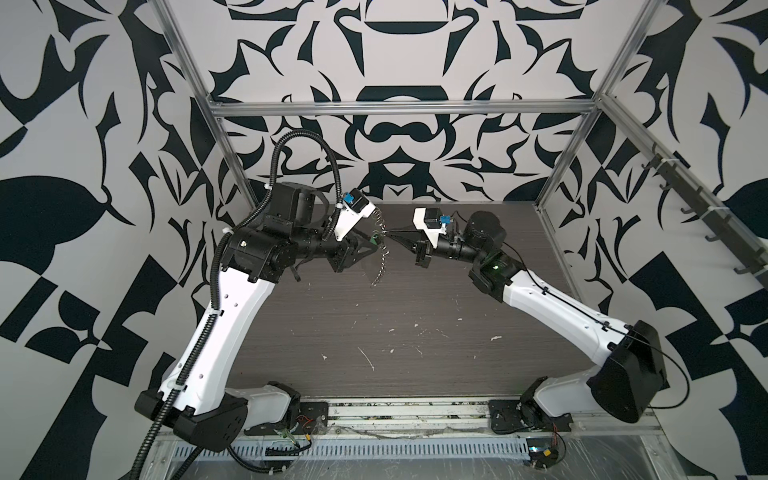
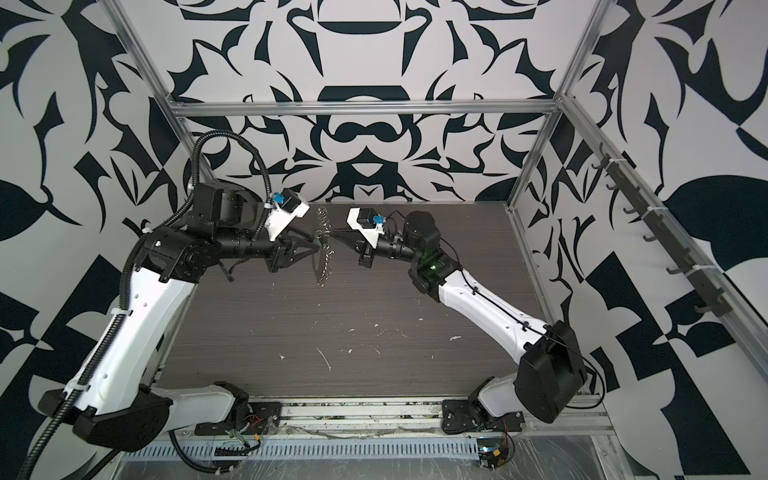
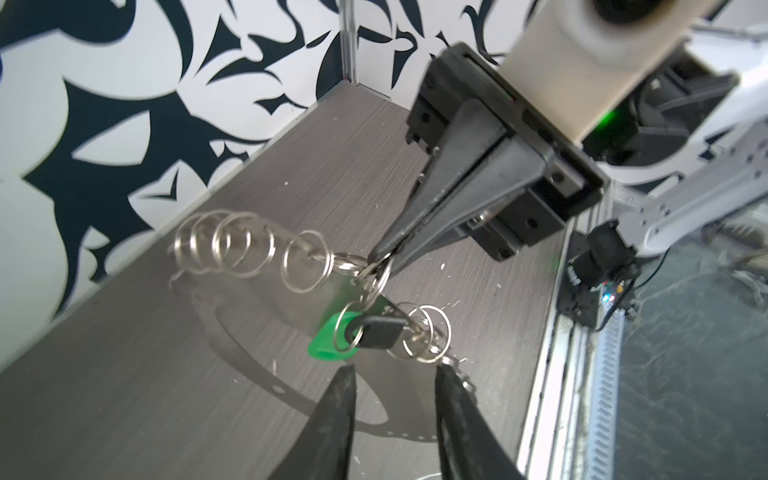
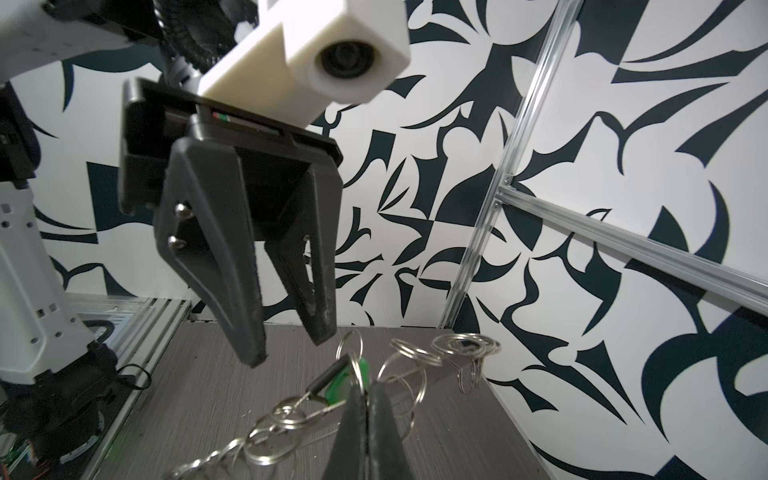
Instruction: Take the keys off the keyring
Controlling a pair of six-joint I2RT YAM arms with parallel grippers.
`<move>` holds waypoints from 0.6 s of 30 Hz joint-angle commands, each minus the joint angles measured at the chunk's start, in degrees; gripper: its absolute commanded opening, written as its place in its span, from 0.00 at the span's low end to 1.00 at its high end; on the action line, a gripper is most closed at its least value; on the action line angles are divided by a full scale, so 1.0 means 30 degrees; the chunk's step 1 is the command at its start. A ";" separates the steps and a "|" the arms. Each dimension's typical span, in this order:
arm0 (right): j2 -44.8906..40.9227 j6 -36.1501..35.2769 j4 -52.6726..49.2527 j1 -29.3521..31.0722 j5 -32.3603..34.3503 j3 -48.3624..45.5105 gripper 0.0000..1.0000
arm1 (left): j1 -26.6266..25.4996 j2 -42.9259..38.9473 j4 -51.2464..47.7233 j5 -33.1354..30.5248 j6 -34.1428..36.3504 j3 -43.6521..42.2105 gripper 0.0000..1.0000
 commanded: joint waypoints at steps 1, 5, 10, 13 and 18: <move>-0.0981 -0.0764 0.0699 -0.0024 -0.1481 0.0521 0.00 | 0.0424 -0.1095 0.2026 0.1365 0.1036 -0.0835 0.36; -0.1213 -0.1411 0.0211 -0.0022 -0.1795 0.0484 0.00 | 0.1113 -0.0417 0.0866 0.2777 0.0583 0.0143 0.37; -0.1313 -0.1507 0.0160 -0.0016 -0.1826 0.0517 0.00 | 0.1181 0.1267 -0.0912 0.4633 0.0405 0.1465 0.36; -0.1308 -0.1492 0.0141 -0.0012 -0.1825 0.0598 0.00 | 0.1183 0.1736 -0.1451 0.4641 0.0274 0.1731 0.36; -0.1304 -0.1516 0.0087 -0.0015 -0.1795 0.0699 0.00 | 0.1176 0.2237 -0.1826 0.5004 -0.0351 0.2062 0.31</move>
